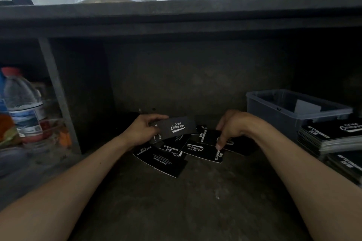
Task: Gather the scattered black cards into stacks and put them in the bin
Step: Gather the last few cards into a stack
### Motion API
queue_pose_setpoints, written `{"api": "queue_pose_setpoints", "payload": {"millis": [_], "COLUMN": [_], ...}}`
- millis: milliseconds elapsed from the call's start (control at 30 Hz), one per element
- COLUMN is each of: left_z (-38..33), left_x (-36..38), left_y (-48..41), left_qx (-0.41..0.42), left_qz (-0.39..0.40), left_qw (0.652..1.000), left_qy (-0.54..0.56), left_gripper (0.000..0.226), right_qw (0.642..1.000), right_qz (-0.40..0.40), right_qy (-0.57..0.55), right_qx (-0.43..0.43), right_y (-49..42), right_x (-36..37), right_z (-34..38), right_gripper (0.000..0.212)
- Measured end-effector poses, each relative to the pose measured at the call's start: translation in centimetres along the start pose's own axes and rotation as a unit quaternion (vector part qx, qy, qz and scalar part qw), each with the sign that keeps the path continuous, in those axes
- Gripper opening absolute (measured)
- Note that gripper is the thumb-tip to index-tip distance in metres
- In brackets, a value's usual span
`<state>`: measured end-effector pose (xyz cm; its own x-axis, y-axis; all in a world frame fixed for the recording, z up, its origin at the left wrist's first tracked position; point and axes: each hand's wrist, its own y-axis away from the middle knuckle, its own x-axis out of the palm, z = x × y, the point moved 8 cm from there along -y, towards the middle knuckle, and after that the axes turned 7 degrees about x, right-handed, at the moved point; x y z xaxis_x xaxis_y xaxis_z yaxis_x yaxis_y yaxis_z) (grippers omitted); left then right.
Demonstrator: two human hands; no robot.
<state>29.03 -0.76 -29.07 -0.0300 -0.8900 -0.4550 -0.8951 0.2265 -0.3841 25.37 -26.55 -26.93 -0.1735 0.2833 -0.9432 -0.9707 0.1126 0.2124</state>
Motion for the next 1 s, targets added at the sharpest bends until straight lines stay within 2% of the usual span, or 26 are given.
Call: {"api": "queue_pose_setpoints", "payload": {"millis": [67,100,167,233,300,367,433,500,567,633,700,733,833,900,1000], "left_z": [-0.3,-0.6,-1.4,-2.1,-2.6,-3.0,-3.7,-4.5,-5.4,-5.6,-5.2,-4.9,-4.1,-3.7,-4.0], "left_x": [0.5,0.7,1.2,1.7,2.3,2.8,2.9,2.6,1.3,-0.6,-1.6,-1.5,-0.8,-0.9,-1.5], "left_y": [0.2,0.3,0.5,0.6,0.8,1.0,1.2,1.3,1.3,1.2,1.1,1.2,2.7,3.9,4.7], "left_qx": [0.007,0.012,0.032,0.055,0.06,0.078,0.109,0.127,0.132,0.114,0.078,0.065,0.063,0.07,0.063], "left_qz": [0.013,0.019,0.032,0.056,0.085,0.096,0.079,0.056,0.02,-0.018,-0.018,0.005,0.074,0.066,0.027], "left_qw": [1.0,0.999,0.999,0.997,0.994,0.992,0.991,0.989,0.99,0.993,0.996,0.997,0.99,0.989,0.992], "left_qy": [0.017,0.025,0.027,0.015,0.013,0.005,-0.023,-0.041,-0.049,-0.034,-0.029,-0.044,-0.105,-0.113,-0.105], "left_gripper": [0.048,0.048,0.05,0.052,0.049,0.044,0.039,0.036,0.038,0.04,0.043,0.044,0.049,0.048,0.046], "right_qw": [0.994,0.982,0.948,0.927,0.918,0.904,0.895,0.901,0.923,0.964,0.987,0.992,0.991,0.991,0.992], "right_qz": [-0.038,-0.067,-0.11,-0.118,-0.155,-0.232,-0.292,-0.32,-0.298,-0.178,-0.051,-0.026,-0.041,-0.044,-0.004], "right_qy": [-0.077,-0.141,-0.217,-0.235,-0.231,-0.209,-0.172,-0.15,-0.133,-0.122,-0.09,-0.059,-0.017,-0.049,-0.121], "right_qx": [-0.063,-0.108,-0.207,-0.267,-0.283,-0.293,-0.289,-0.252,-0.202,-0.152,-0.122,-0.113,-0.128,-0.114,-0.031], "right_y": [0.1,0.2,0.6,0.7,0.4,0.5,0.8,1.3,1.6,1.6,2.7,3.4,5.2,5.9,6.6], "right_x": [-0.8,-1.4,-2.2,-1.4,-0.5,-0.4,-0.8,-1.8,-2.7,-1.7,0.8,1.8,3.3,3.1,3.3], "right_z": [0.9,1.5,3.0,4.3,5.0,5.4,5.7,5.5,4.8,4.0,3.5,3.3,2.9,2.3,0.4], "right_gripper": [0.043,0.039,0.039,0.043,0.048,0.048,0.049,0.048,0.039,0.04,0.061,0.07,0.064,0.062,0.076]}}
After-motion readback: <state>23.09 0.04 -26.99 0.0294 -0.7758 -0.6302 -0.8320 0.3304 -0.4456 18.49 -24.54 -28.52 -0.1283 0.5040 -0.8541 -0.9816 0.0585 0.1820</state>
